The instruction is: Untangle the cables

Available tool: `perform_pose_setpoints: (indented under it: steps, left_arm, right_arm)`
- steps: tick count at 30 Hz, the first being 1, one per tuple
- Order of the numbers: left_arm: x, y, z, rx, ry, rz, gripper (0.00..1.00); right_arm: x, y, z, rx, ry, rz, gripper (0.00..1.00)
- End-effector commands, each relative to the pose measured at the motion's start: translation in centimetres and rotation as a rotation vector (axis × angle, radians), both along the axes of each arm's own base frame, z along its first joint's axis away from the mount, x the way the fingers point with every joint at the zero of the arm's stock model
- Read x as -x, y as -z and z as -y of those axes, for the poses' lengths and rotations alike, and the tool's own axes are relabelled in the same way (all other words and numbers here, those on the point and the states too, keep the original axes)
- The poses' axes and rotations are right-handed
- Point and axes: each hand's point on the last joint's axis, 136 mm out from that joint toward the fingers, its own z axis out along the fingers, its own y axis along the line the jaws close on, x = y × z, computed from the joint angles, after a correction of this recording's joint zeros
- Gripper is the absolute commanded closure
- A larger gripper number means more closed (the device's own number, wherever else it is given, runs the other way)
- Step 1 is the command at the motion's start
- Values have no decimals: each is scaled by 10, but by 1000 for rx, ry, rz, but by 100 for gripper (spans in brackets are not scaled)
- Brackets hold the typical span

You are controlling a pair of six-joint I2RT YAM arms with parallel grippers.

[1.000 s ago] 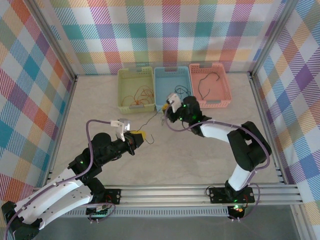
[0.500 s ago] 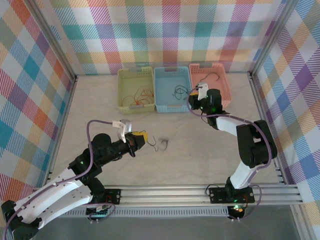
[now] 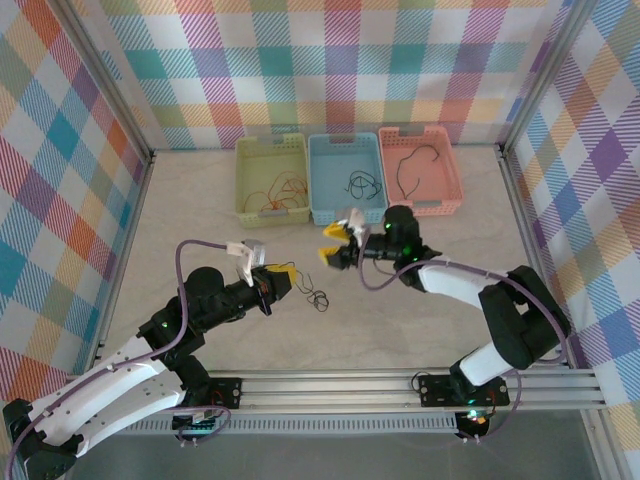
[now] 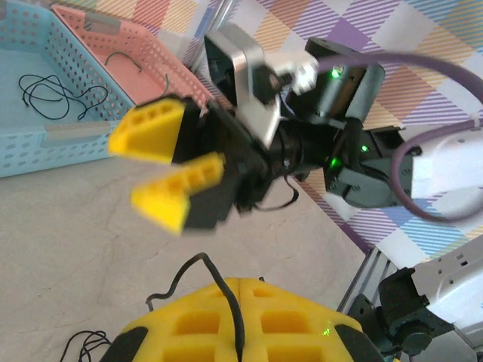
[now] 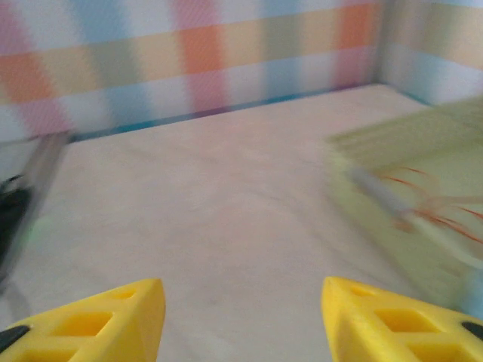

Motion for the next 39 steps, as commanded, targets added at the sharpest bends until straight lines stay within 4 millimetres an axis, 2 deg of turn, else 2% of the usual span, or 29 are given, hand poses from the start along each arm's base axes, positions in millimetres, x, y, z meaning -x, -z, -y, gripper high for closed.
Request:
perform_pose_setpoints:
  steps: [1,4,9,11,15,18,20,23,25,31,34,39]
  left_arm:
    - [5,-8,5,21,37,39,100]
    - [6,-8,6,21,38,40,100]
    - [5,-7,5,15,33,42,100]
    - [6,-8,6,18,39,43,100]
    - [7,-8,7,20,50,45,100]
    - [9,-9,8,24,60,50,100]
    - [10,-10,8,27,64,55,100]
    - [11,-11,8,30,67,61,100]
    - [13,-13,9,36,79,65,100]
    - [23,-19,14,60,138,84,100]
    - [27,-19,17,65,165,89,100]
    - [32,-19,24,64,212,88,100]
  right_arm:
    - [58,9,-19,17,-235,97,39]
    - [77,15,-34,24,-296,98,36]
    - [85,26,-45,53,-338,72,35]
    - [78,32,-50,64,-311,61,36]
    - [54,42,-63,62,-215,29,45]
    - [28,46,-72,47,-103,9,54]
    - [5,47,-71,47,21,38,59]
    - [-31,45,-55,54,192,56,63]
    - [-61,43,-35,46,310,24,67]
    - [-152,43,43,5,701,-69,73]
    - [-182,38,73,-5,818,-61,75]
    - [-217,27,117,-61,972,-103,78]
